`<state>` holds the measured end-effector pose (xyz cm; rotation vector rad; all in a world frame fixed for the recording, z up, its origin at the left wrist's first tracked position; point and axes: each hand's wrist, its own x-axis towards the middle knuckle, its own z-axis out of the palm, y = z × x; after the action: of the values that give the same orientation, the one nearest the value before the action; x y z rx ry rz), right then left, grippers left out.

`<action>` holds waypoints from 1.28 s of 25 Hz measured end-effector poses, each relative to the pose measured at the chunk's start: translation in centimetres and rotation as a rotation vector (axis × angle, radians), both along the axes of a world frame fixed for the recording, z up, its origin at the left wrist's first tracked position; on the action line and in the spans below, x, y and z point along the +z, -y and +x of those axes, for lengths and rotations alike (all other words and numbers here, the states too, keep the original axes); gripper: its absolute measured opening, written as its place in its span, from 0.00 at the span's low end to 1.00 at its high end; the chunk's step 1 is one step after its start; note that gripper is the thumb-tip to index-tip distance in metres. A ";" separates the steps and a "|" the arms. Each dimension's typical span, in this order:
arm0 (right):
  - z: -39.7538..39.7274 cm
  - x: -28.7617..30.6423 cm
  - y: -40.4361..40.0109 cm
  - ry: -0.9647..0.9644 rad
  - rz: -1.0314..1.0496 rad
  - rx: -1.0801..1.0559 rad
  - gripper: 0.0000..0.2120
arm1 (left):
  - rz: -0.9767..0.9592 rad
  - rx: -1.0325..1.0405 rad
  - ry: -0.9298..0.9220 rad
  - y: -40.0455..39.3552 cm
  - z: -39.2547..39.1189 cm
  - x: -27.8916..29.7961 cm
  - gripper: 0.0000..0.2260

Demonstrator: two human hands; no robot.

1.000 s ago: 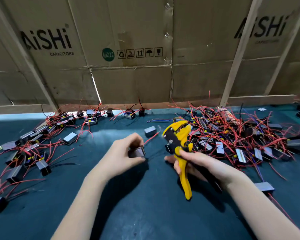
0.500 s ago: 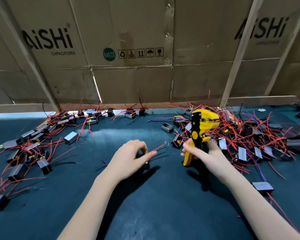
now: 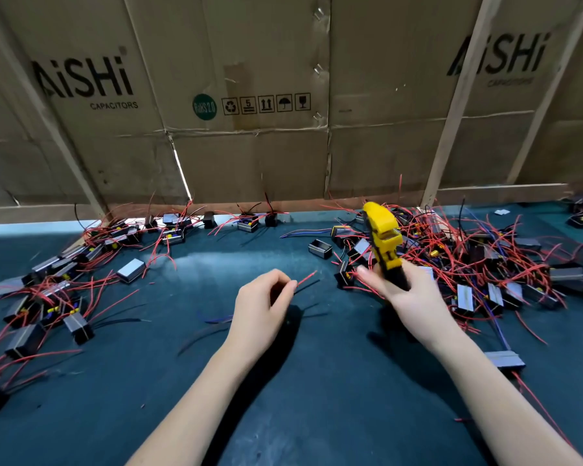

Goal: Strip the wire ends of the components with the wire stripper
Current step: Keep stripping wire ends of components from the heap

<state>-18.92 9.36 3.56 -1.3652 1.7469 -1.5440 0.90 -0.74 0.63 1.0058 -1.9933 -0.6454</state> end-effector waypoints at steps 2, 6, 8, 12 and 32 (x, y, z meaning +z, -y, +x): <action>-1.1 -0.1 0.1 -0.264 -0.086 -0.289 0.21 | 0.022 -0.008 -0.077 -0.2 -0.2 0.1 0.09; -3.3 -0.7 0.1 -0.802 0.025 -0.698 0.22 | 0.094 -0.156 -0.132 -0.8 -0.4 0.7 0.09; -3.5 -1.2 0.3 -0.918 0.093 -0.749 0.25 | 0.141 -0.248 -0.151 -1.3 -0.4 0.9 0.09; -2.7 -2.0 0.6 -1.038 0.174 -0.764 0.28 | 0.141 -0.356 -0.112 -2.1 -0.5 0.8 0.10; -1.4 -1.9 0.6 -1.176 0.182 -0.550 0.22 | 0.023 -0.344 0.048 -1.2 -0.4 -0.4 0.10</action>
<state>-20.35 8.78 1.67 -1.9823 3.0444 -0.6712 0.54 0.51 0.22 0.7002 -2.2278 -0.8352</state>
